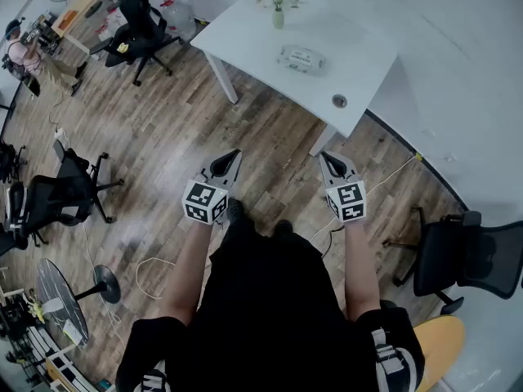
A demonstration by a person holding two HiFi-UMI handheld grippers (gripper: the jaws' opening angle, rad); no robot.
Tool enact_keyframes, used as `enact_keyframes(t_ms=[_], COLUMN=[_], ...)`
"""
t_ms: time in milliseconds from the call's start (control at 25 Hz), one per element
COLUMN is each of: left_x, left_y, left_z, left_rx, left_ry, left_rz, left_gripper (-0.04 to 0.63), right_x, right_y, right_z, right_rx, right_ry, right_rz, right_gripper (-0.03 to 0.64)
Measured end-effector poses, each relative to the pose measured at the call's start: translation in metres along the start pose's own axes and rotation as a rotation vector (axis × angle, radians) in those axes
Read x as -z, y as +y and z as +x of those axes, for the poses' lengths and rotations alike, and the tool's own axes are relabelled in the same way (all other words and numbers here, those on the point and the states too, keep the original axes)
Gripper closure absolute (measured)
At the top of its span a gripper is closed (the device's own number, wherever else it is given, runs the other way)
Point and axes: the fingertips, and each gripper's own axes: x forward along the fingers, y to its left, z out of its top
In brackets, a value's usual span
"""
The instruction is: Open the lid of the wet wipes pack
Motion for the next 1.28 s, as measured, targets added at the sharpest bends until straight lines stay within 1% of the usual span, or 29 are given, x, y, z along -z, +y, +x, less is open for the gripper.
enact_keyframes(t_ms=[200, 400, 600, 720, 1000, 1280], left_x=[0.004, -0.005, -0.012, -0.011, -0.016, -0.021], left_y=[0.020, 0.059, 0.095, 0.111, 0.139, 0.158], left_z=[0.010, 0.034, 0.064, 0.079, 0.110, 0.130], left_rx=[0.031, 0.076, 0.148, 0.191, 0.281, 0.342], left_ry=[0.009, 0.005, 0.029, 0.047, 0.058, 0.055], left_rz=[-0.008, -0.028, -0.010, -0.005, 0.001, 0.016], left_gripper=[0.574, 0.574, 0.574, 0.574, 0.574, 0.574], right_x=[-0.006, -0.011, -0.023, -0.028, -0.034, -0.037], right_y=[-0.001, -0.003, -0.010, -0.014, -0.016, -0.020], right_z=[0.017, 0.042, 0.073, 0.089, 0.114, 0.131], right_rx=[0.020, 0.058, 0.101, 0.132, 0.202, 0.249], right_ry=[0.011, 0.035, 0.023, 0.028, 0.075, 0.088], right_rz=[0.007, 0.045, 0.125, 0.149, 0.156, 0.194], right_gripper=[0.603, 0.603, 0.601, 0.600, 0.600, 0.600])
